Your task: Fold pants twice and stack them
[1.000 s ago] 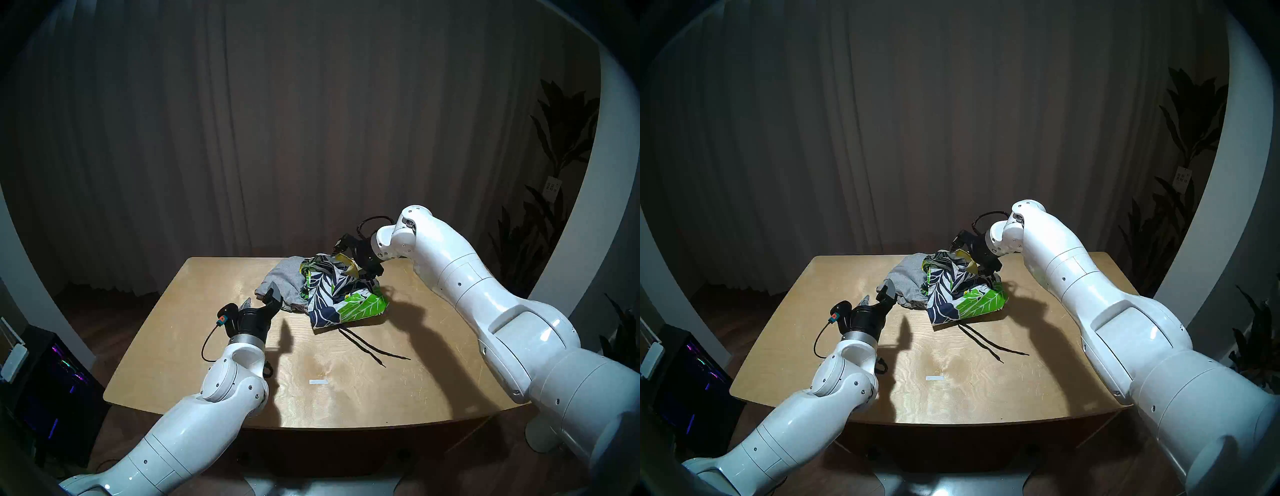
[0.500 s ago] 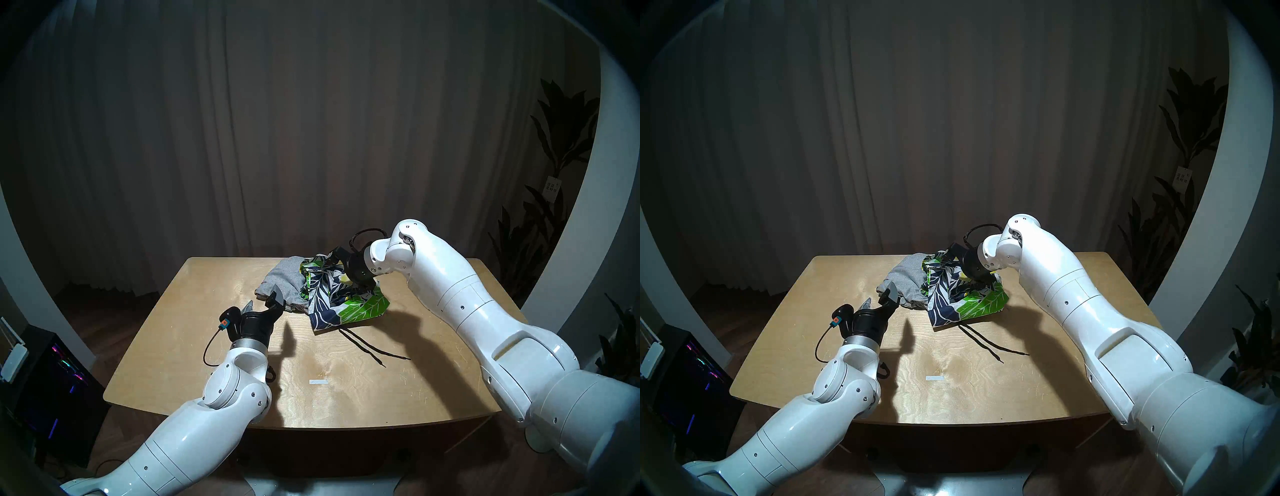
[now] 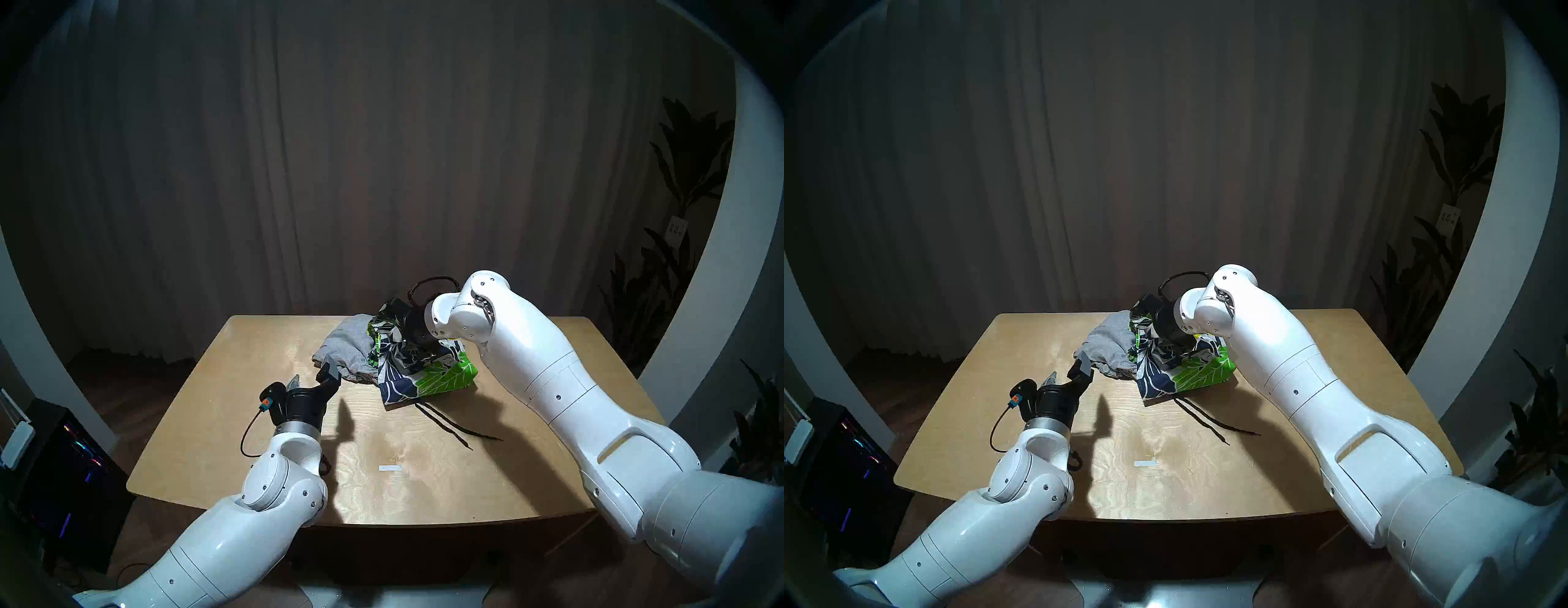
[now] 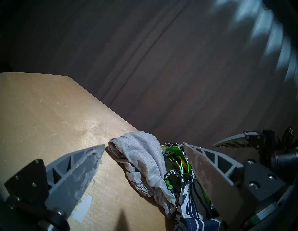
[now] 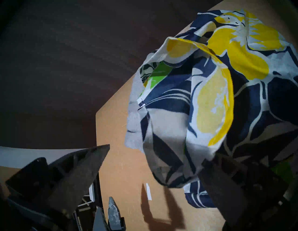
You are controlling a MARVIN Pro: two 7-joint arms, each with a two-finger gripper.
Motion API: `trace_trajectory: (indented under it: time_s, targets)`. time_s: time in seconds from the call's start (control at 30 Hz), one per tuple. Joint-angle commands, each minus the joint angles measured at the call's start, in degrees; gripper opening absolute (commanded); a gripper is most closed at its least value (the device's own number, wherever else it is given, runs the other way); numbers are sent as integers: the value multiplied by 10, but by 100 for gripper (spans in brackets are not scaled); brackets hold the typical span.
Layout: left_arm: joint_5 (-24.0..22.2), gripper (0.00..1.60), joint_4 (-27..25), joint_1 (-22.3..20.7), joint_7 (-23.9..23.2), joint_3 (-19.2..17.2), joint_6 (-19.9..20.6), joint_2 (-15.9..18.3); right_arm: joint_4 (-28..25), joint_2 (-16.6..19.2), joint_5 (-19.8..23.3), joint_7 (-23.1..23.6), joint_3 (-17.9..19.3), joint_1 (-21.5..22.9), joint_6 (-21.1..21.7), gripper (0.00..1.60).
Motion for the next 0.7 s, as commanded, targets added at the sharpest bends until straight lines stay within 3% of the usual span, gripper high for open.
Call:
trace_trajectory:
  time_s: [0.0, 0.17, 0.4, 0.67]
  targets:
    - [5, 160, -15, 1, 5, -12, -10, 7, -33, -32, -37, 4, -15, -4, -56, 160]
    - [-1, 160, -15, 8, 14, -21, -15, 12, 31, -66, -82, 30, -39, 31, -84, 160]
    - [-7, 160, -11, 10, 16, -25, -16, 16, 112, -85, -111, 60, -48, 71, -98, 160]
    - [-19, 160, 2, -3, 5, -25, -10, 15, 134, -78, -119, 85, -42, 85, -100, 160]
